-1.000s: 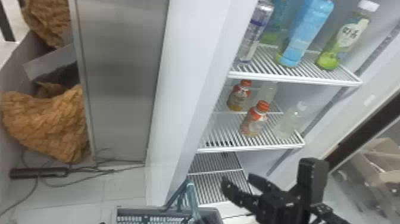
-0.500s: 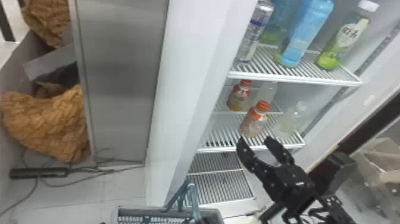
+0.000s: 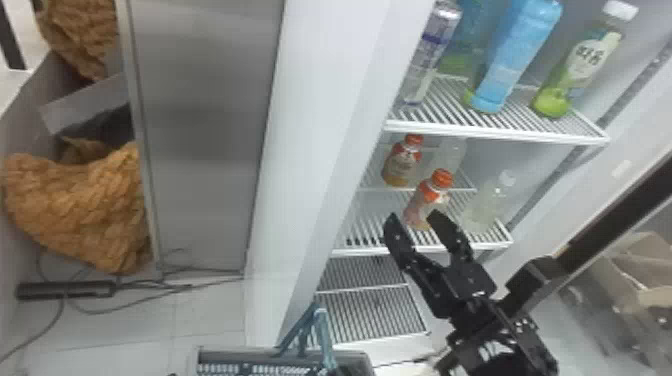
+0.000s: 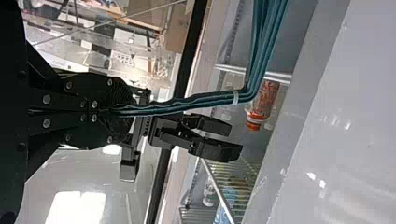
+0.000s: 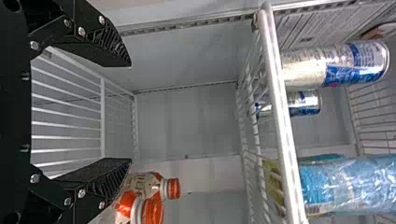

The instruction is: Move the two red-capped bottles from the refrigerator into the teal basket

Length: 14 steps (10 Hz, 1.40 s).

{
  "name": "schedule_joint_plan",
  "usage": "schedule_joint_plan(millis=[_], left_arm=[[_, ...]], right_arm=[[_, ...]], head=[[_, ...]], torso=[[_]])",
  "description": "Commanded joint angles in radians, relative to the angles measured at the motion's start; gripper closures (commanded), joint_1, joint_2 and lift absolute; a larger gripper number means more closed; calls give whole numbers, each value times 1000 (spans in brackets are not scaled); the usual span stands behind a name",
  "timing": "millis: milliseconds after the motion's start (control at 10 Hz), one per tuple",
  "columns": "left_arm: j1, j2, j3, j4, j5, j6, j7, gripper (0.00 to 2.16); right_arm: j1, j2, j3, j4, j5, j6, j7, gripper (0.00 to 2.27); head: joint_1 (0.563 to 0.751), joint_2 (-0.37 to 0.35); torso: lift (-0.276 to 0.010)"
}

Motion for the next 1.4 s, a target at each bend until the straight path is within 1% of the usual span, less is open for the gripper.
schedule_joint_plan(millis=[0, 200, 300, 1300], left_arm=[[-2, -1, 0, 0, 0, 0, 0, 1154], [-2, -1, -2, 0, -4, -2, 0, 1154], [-2, -1, -2, 0, -6, -2, 0, 1154], [-5, 0, -6, 0, -4, -2, 0, 1154]], right_arm=[[-7, -1, 10, 21, 16, -22, 0, 320], [5, 1, 12, -9, 53, -20, -34, 317], [10, 2, 12, -11, 53, -20, -42, 315], [12, 2, 12, -16, 51, -13, -45, 315]], head=[[695, -350], [695, -350], [695, -350], [695, -350]], torso=[[-224], [-224], [-224], [-224]])
